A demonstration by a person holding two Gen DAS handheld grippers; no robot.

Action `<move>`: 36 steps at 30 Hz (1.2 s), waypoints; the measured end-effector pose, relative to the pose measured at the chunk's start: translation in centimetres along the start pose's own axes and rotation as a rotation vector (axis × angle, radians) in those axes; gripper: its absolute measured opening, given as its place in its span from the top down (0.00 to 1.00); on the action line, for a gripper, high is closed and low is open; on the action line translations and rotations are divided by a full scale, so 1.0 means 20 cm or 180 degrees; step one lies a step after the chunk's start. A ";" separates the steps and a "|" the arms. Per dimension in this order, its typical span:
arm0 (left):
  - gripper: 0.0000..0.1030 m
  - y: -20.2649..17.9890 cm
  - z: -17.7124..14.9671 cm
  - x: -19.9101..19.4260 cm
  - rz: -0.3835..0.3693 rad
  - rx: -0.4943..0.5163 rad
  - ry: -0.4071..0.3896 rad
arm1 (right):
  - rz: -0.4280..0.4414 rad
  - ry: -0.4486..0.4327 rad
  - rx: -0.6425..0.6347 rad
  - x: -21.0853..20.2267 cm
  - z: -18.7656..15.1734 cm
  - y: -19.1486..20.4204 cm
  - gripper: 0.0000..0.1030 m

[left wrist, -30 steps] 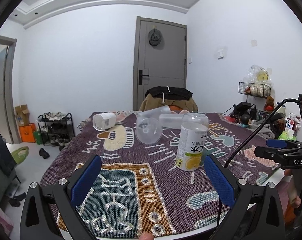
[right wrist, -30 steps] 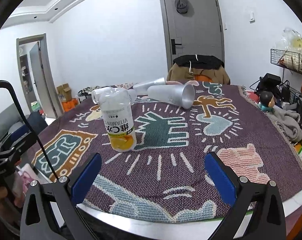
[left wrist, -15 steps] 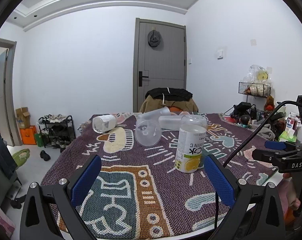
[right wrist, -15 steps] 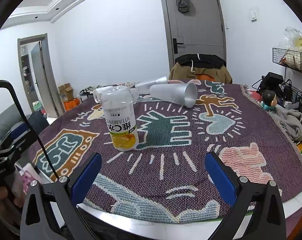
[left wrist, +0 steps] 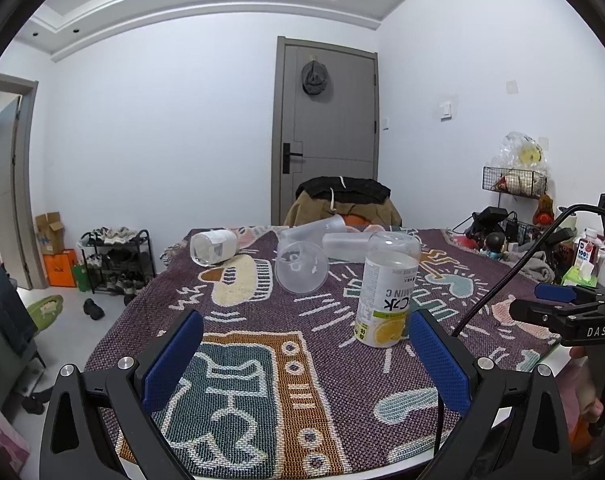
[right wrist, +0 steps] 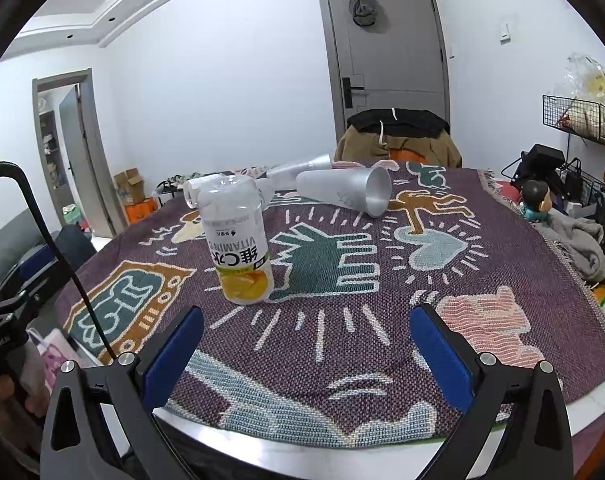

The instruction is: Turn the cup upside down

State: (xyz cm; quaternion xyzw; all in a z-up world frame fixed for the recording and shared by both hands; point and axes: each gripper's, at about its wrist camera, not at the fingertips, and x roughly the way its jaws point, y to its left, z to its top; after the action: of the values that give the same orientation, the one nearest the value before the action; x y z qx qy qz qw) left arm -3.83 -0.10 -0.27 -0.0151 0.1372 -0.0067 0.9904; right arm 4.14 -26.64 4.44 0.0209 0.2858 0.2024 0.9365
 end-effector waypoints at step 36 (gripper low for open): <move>0.00 -0.01 0.04 -0.01 0.0046 0.0019 -0.0048 | -0.0034 -0.0103 -0.0035 -0.05 0.04 0.00 0.00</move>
State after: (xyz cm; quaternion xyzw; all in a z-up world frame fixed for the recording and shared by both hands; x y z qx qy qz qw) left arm -3.88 -0.18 0.56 -0.0112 0.1298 0.0002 0.9915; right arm 3.82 -26.92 5.54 0.0175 0.2695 0.1985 0.9422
